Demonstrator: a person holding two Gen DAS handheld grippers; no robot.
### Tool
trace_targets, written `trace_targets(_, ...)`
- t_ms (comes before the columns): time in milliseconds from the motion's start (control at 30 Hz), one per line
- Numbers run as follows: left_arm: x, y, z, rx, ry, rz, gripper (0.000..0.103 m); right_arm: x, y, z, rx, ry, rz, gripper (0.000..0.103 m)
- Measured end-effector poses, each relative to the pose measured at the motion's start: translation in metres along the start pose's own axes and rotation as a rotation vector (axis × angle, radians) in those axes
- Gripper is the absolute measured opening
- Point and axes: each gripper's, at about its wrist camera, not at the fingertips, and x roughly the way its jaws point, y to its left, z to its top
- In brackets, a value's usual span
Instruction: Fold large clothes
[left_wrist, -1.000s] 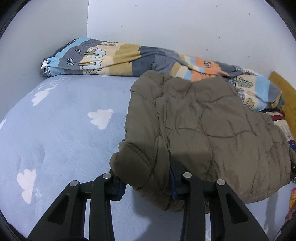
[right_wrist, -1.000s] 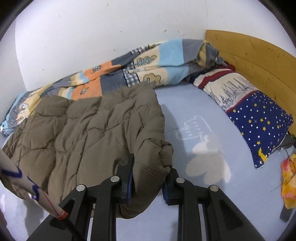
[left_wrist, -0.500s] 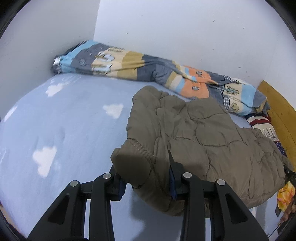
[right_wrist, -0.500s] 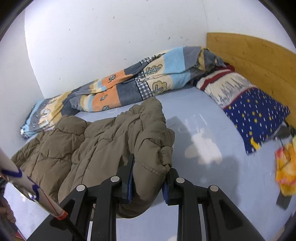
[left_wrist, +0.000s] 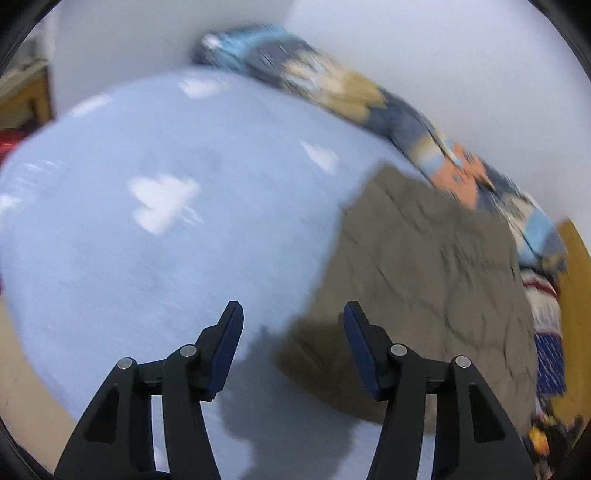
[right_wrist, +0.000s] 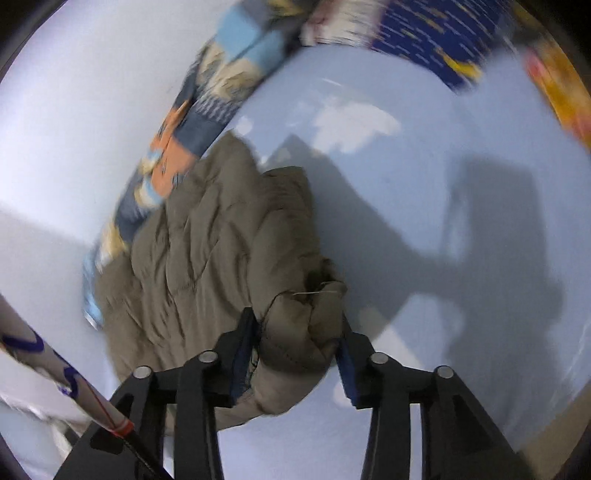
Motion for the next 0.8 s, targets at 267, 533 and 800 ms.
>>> trace_targets(267, -0.02, -0.08, -0.018, 0.278, -0.147, -0.085, 0.055, -0.046, 0.06, -0.01, -0.359, -0.274, -0.1, 0.05)
trace_targets(533, 0.001, -0.215, -0.069, 0.691, -0.143, -0.237, 0.055, 0.029, 0.133, -0.04, -0.608, -0.144, -0.063, 0.048)
trace_targets(800, 0.081, -0.249, -0.073, 0.704, 0.065, -0.153, 0.061, 0.097, 0.141, -0.032, -0.653, -0.04, -0.194, 0.045)
